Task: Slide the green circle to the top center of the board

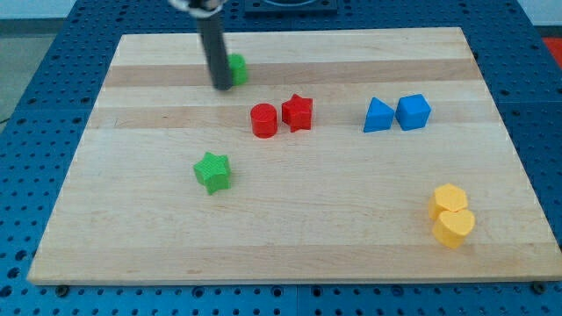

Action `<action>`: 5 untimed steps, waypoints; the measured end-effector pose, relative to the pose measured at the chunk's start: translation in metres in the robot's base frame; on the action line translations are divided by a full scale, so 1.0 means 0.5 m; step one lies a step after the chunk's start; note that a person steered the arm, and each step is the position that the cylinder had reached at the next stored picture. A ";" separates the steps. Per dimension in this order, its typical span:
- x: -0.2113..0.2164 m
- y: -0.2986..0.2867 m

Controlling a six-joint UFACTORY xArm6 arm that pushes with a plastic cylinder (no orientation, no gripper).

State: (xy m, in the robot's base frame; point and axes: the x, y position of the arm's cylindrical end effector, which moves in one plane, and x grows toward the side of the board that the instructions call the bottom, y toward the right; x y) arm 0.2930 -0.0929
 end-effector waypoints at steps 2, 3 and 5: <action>-0.064 0.000; -0.097 0.042; -0.184 0.001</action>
